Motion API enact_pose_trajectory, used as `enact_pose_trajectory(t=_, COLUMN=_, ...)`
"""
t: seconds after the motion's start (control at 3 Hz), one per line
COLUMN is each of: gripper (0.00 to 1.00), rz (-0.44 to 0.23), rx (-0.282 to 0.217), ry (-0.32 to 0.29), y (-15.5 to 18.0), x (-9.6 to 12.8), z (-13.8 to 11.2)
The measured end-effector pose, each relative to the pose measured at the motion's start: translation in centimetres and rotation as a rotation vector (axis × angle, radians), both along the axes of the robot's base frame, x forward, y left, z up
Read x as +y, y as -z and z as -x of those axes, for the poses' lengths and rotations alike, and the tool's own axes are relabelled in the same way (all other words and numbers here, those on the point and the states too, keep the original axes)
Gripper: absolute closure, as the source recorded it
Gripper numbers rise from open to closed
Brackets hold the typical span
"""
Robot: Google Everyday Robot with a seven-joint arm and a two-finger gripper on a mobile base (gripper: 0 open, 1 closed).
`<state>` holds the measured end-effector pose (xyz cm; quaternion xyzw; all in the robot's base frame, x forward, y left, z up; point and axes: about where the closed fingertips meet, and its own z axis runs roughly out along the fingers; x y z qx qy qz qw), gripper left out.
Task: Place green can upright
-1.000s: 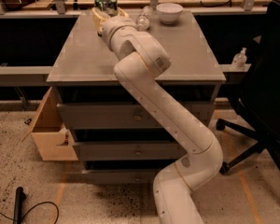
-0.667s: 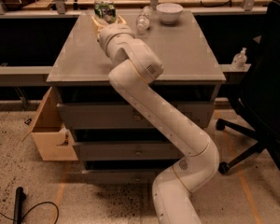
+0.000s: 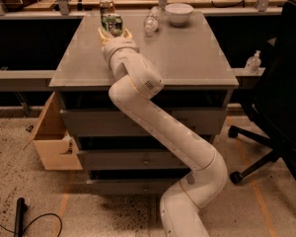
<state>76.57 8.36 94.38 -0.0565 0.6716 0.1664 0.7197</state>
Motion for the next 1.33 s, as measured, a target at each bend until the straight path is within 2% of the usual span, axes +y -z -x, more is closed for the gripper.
enact_pose_trajectory(t=0.33, gripper=1.0, rz=0.009, rx=0.006, ry=0.032, y=1.4, x=0.1, z=-0.1)
enact_pose_trajectory(t=0.67, gripper=0.81, rz=0.029, rx=0.016, ry=0.049, y=2.6, x=0.2, z=0.1)
enact_pose_trajectory(t=1.33, gripper=0.36, rz=0.056, rx=0.012, ry=0.078, y=4.4, x=0.2, z=0.2)
